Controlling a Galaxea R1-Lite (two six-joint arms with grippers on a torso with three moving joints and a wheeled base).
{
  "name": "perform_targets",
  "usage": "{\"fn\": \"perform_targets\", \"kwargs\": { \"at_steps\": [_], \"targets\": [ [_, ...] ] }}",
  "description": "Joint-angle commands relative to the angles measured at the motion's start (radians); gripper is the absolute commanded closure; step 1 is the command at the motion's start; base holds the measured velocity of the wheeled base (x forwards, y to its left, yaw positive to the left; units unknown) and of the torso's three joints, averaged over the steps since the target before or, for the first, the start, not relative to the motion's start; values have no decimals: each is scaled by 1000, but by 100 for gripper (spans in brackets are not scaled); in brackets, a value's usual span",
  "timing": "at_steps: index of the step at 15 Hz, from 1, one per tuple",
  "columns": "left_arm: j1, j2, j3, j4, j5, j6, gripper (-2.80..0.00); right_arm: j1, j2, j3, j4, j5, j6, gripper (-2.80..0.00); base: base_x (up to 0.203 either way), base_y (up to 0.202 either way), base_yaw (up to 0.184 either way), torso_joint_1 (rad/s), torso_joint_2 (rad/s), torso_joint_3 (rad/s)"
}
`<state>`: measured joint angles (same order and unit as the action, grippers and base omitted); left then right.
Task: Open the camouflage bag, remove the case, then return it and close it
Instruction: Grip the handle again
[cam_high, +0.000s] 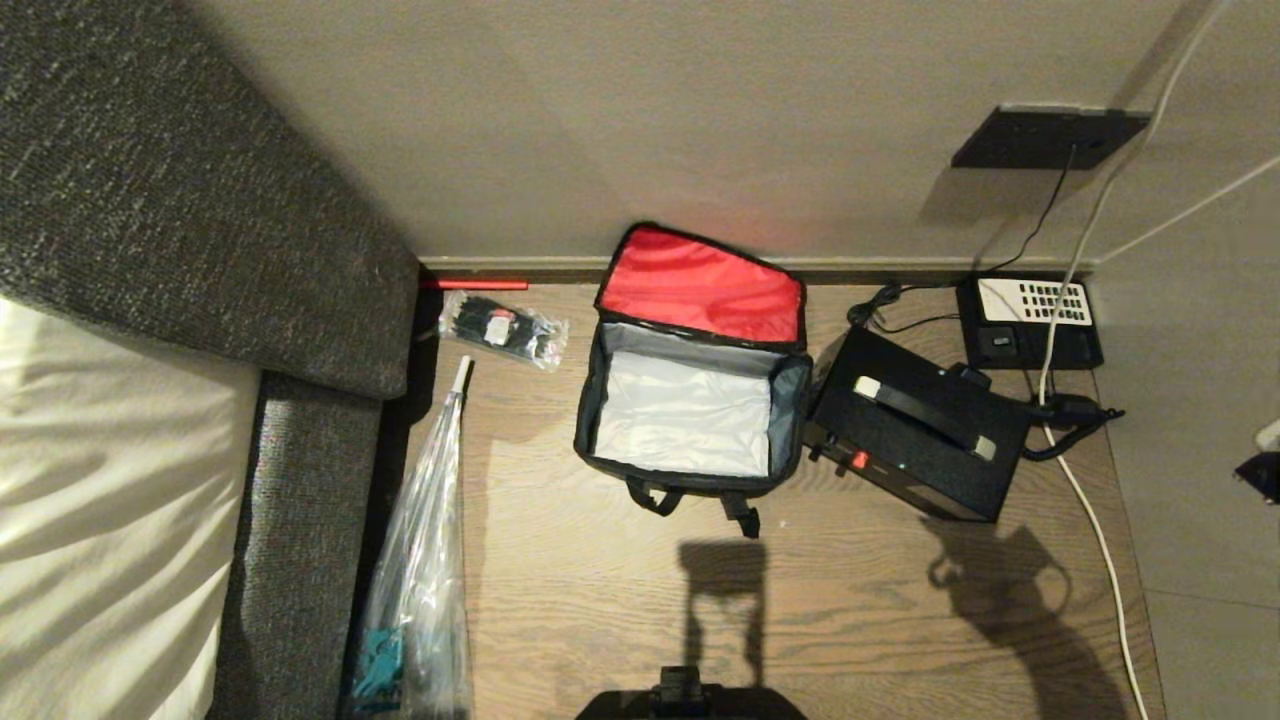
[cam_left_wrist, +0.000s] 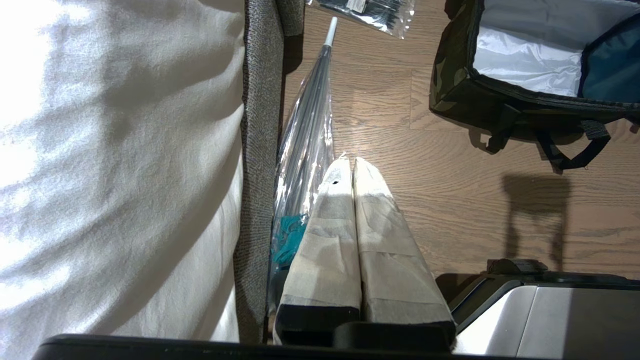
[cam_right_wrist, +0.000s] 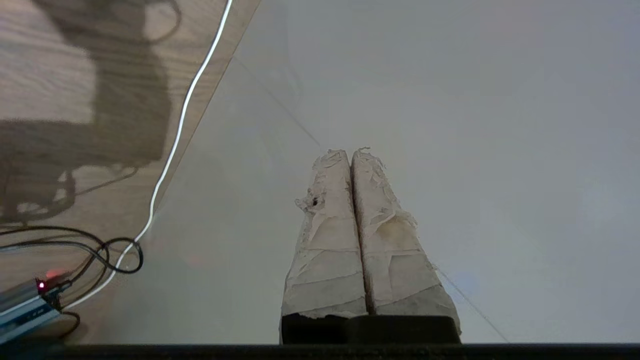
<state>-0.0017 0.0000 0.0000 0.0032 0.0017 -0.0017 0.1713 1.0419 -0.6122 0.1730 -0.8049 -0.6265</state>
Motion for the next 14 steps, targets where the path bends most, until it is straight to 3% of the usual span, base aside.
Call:
{"fn": "perform_targets", "kwargs": {
  "at_steps": [1, 5, 10, 11, 14],
  "targets": [
    [0, 0, 0, 0, 0, 0, 0, 2, -2, 24, 2, -4, -6, 0, 0, 0, 0, 0, 0, 0],
    [0, 0, 0, 0, 0, 0, 0, 15, 137, 31, -41, 9, 35, 0, 0, 0, 0, 0, 0, 0],
    [0, 0, 0, 0, 0, 0, 0, 32, 507, 16, -287, 14, 171, 0, 0, 0, 0, 0, 0, 0],
    [0, 0, 0, 0, 0, 0, 0, 33, 578, 5, -327, 16, 185, -280, 0, 0, 0, 0, 0, 0],
    [0, 0, 0, 0, 0, 0, 0, 50, 765, -97, -393, 54, 210, -280, 0, 0, 0, 0, 0, 0]
  ]
}}
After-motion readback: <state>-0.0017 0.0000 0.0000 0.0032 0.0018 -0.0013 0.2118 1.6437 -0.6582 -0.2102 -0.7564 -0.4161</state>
